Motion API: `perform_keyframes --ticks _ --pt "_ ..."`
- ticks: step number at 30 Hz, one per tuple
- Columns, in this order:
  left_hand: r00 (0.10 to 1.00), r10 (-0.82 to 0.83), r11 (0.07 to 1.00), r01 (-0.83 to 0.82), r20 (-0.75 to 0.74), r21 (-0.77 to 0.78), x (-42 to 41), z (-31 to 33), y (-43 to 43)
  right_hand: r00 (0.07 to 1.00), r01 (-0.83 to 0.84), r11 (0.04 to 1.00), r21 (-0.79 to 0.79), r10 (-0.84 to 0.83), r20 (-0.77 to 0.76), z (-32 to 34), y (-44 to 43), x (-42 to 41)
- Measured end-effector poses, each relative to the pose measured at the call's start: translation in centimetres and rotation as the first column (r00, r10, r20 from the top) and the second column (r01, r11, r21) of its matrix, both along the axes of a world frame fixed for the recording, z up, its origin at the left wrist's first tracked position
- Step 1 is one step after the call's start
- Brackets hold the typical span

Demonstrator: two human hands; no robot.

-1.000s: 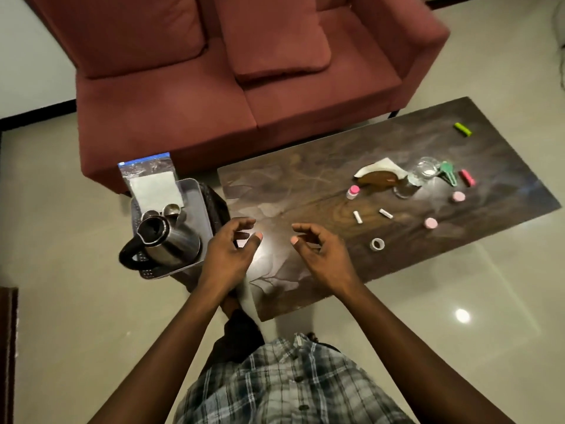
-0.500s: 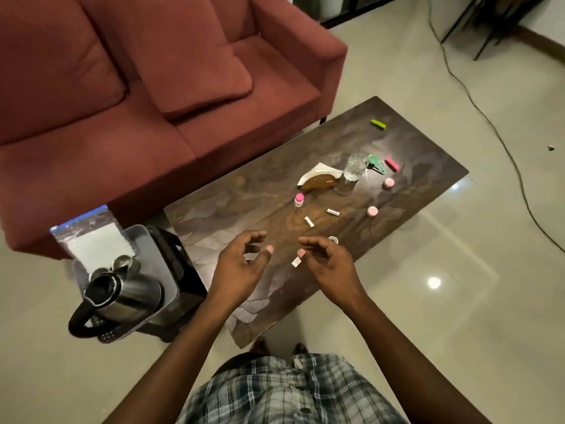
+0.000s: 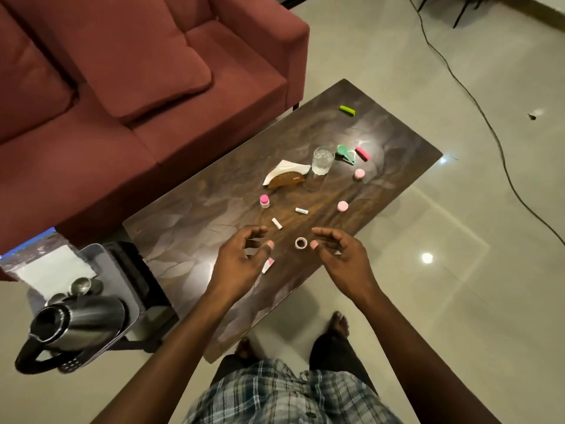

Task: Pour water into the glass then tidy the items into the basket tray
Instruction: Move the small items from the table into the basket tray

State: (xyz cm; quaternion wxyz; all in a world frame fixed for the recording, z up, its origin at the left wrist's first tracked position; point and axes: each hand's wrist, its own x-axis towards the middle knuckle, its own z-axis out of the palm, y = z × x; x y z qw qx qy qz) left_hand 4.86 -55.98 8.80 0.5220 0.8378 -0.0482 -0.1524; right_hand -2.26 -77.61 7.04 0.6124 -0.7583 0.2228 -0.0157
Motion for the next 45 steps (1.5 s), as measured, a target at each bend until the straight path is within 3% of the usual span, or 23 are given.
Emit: perform_keyframes --ticks 13,23,34,45 --pt "0.996 0.079 0.996 -0.08 -0.046 -0.025 3.1 -0.6 -19.9 0.997 -0.06 0.991 -0.123 0.053 -0.062 -0.2 -21.3 3.2" --pt "0.993 0.089 0.996 -0.091 -0.077 -0.026 11.5 -3.9 -27.4 0.991 -0.068 0.988 -0.138 0.052 -0.12 -2.2 -28.6 11.9" --pt "0.953 0.15 0.988 -0.153 -0.262 0.009 19.7 -9.0 -33.9 0.95 -0.179 0.969 -0.17 0.125 -0.284 -4.7 -35.2 23.0" --pt "0.845 0.297 0.955 -0.254 -0.445 0.155 26.2 -17.8 -42.3 0.841 -0.426 0.876 -0.227 0.29 -0.457 -15.9 -40.5 36.1"
